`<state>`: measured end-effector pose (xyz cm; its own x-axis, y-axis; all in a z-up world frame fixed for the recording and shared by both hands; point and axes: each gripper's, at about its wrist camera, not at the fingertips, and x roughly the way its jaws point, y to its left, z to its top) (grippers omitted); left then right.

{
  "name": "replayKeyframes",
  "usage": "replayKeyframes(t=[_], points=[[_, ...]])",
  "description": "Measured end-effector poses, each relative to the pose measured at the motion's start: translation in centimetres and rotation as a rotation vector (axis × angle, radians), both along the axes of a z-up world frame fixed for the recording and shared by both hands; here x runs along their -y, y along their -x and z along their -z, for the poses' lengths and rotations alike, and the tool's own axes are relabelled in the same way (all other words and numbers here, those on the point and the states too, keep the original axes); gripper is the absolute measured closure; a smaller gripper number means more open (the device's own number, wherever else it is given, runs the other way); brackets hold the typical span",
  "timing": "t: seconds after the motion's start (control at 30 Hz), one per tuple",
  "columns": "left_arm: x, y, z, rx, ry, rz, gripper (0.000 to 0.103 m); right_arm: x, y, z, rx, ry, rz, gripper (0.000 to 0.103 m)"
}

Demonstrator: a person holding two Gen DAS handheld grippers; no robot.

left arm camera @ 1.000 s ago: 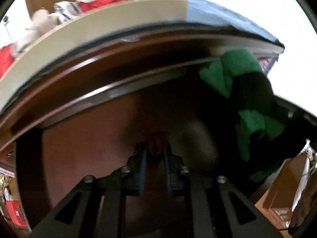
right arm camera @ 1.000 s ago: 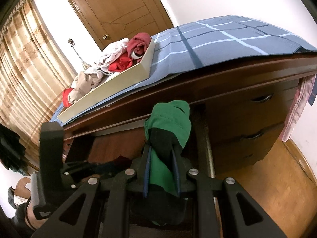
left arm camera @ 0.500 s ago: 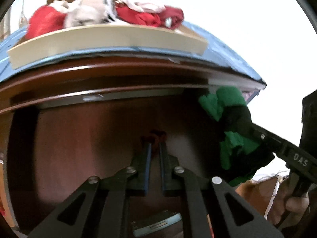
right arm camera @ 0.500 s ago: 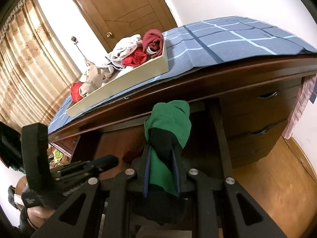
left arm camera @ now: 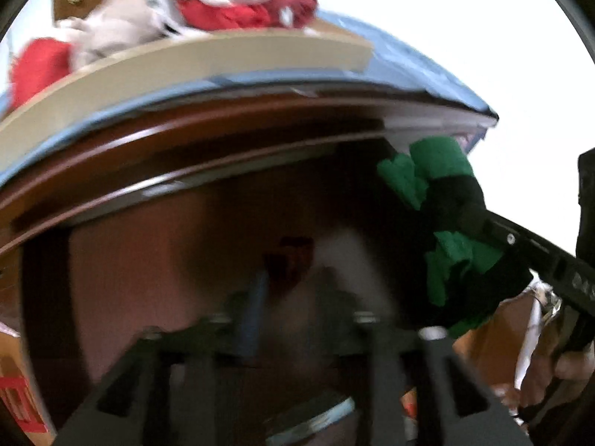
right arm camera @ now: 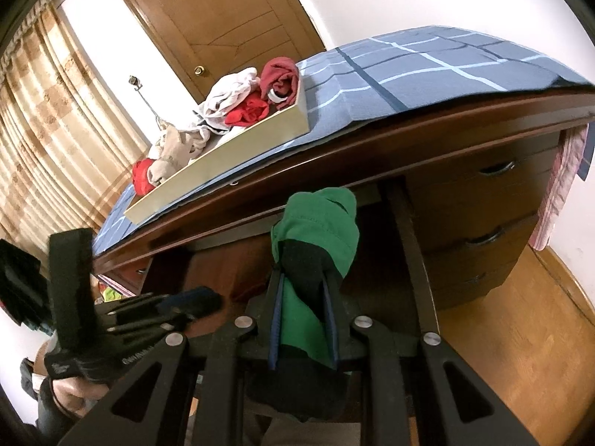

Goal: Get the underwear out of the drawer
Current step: 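Grasp the dark red sock with the left tool while the right tool holds the green sock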

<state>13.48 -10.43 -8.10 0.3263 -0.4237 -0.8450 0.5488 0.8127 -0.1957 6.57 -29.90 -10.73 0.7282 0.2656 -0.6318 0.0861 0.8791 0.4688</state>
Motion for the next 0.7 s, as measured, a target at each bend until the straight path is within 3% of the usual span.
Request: replayKeyframes(t=[0.1,0.23,0.3,0.37,0.53,0.63,0.7], points=[[2.5,-0.9,1.3,0.019,-0.121,0.028,0.040,0.5,0.0,0.1,0.003,-0.009,0.003,0.081],[4.5,-2.2,2.9,0.006,-0.203,0.055,0.042,1.1,-0.1,0.3,0.004,-0.008,0.007,0.081],[4.8,-3.1,3.8,-0.022,-0.222,0.049,0.067,1.4,-0.3,0.6,0.002,-0.017,0.006,0.081],[4.9,-3.8,4.9,-0.064,-0.250,0.044,0.068,1.5,-0.5,0.9,-0.003,-0.029,0.001,0.081],[5.1,-4.4,5.5,-0.057,-0.254,0.046,0.071,1.4,-0.8,1.3,-0.009,-0.038,-0.006,0.081],[4.7,-4.3,5.3,-0.044,-0.236,0.052,0.083,1.4,-0.8,1.3,-0.014,-0.034,0.003,0.081],[3.9,-4.2,4.8,-0.054,-0.184,0.049,0.088,1.4,-0.7,1.2,-0.011,-0.034,0.015,0.081]])
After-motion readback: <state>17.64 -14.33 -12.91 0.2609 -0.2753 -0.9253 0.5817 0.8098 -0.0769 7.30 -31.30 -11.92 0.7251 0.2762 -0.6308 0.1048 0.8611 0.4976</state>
